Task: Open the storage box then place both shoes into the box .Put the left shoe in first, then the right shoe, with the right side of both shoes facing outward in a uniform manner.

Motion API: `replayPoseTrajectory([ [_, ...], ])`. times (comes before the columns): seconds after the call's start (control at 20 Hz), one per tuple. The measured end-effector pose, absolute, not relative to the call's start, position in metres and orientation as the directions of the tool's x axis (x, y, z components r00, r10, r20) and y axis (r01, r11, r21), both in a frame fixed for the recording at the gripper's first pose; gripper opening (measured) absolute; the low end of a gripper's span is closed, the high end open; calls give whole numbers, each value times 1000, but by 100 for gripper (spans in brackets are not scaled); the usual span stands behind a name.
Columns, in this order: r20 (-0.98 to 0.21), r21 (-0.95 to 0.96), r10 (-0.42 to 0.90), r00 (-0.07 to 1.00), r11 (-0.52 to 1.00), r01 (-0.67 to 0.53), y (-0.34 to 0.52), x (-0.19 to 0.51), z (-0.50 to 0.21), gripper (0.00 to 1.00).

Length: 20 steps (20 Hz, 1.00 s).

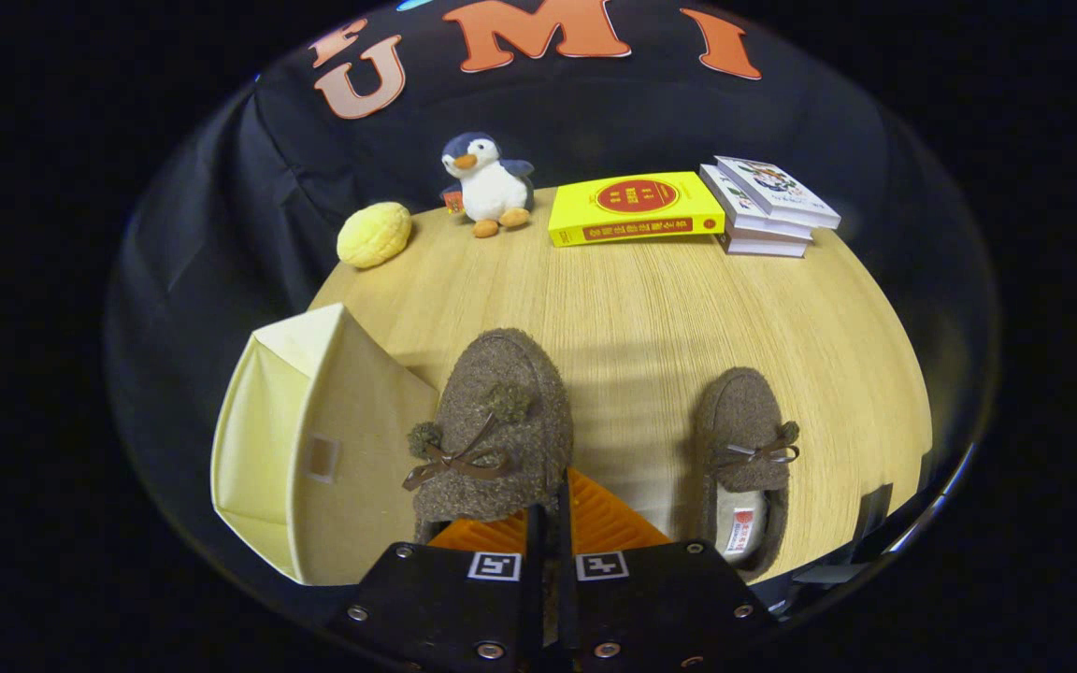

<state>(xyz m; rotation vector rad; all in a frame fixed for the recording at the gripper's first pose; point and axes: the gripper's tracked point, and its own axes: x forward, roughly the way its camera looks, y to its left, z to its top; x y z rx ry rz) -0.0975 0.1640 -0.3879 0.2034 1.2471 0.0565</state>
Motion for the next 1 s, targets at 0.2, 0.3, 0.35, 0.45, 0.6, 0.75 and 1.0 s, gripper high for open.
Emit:
replayPoseTrajectory([
  [0.2,-901,252,214,378,966,54,208,-71,-336,7],
  [0.3,-893,278,242,380,960,40,234,-66,-325,7],
  [0.35,-890,285,254,379,958,29,248,-65,-322,7],
  [0.45,-894,286,267,361,958,1,274,-67,-324,7],
  [0.6,-899,303,294,325,953,-24,313,-72,-328,7],
  [0.75,-900,312,309,308,949,-39,351,-72,-334,7],
  [1.0,-933,269,264,243,963,-12,391,-77,-367,7],
])
